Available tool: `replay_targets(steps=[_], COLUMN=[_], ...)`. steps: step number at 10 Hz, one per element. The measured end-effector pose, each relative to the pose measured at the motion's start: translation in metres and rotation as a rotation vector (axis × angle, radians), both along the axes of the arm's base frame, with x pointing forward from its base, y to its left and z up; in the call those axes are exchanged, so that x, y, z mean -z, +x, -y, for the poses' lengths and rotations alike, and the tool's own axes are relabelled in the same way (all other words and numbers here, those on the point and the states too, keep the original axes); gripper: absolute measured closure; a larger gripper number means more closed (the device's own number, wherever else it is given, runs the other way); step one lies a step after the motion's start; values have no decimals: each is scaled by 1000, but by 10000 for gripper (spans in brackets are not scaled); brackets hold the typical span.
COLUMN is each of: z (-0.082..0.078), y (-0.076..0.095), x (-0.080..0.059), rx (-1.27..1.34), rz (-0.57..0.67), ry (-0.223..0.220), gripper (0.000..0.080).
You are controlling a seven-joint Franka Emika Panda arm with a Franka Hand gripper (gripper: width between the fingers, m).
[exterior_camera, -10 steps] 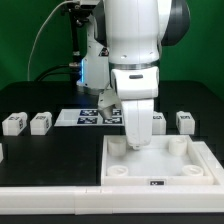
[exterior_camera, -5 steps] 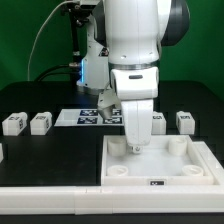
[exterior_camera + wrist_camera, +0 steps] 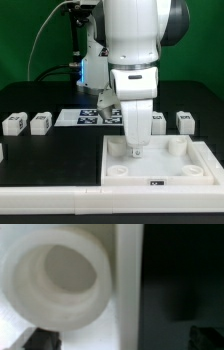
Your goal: Assemble one leg
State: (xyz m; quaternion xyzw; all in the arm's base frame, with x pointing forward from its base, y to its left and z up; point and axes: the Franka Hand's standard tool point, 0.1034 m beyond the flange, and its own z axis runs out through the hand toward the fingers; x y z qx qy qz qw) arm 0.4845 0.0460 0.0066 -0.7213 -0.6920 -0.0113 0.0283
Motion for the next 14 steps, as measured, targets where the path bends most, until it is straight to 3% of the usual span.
replay_targets(steps=[2,7,12,13,14], z=[0,-12,-13,-14,-17], y=[0,-13,-14,-15,-25], x=[-1,-46,-45,-45,-45], rx=[6,152,236,341,620], rz=[-1,32,25,23,23], ry=[-1,-21,-21,-17,0], gripper=[151,151,151,151,151])
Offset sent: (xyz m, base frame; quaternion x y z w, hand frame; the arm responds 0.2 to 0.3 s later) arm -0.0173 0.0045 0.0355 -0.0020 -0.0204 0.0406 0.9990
